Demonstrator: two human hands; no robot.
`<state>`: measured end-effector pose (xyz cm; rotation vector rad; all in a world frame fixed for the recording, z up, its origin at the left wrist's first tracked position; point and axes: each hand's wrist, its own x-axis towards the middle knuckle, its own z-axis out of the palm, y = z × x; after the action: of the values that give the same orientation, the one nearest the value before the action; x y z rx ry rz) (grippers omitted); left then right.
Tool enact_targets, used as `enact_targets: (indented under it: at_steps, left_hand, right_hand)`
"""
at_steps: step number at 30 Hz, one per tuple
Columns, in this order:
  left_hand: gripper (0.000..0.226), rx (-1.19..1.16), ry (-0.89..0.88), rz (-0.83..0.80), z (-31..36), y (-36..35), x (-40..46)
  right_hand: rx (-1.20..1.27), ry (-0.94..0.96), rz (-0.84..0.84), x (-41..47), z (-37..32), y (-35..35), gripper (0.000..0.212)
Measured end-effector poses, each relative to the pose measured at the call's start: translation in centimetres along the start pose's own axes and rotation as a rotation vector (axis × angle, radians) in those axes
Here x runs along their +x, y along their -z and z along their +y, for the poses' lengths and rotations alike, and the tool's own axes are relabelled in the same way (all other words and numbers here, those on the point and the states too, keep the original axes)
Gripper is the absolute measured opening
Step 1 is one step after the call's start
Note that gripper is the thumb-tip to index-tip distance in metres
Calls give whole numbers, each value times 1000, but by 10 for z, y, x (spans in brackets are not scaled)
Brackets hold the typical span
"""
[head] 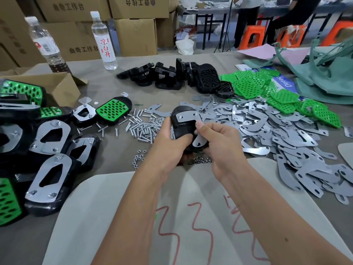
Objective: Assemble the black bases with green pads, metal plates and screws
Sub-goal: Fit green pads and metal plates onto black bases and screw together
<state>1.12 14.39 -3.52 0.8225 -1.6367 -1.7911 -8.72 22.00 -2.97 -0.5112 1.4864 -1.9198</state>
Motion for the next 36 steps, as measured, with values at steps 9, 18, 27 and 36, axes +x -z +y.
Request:
enact_targets:
  at_steps: [9, 18, 27, 36]
  left_hand:
    - [34, 54, -52, 44, -4, -5, 1]
    - [26, -146, 2, 67, 2, -7, -5]
    - [15, -484, 54, 218, 7, -7, -1]
    - [13, -517, 23, 242, 4, -5, 2]
  right_hand:
    - [13, -4, 18, 4, 4, 2, 31]
    - [-84, 99, 22, 5, 6, 0, 29]
    - [-158, 165, -35, 0, 9, 0, 13]
    - [-142, 118, -69, -1, 12, -2, 27]
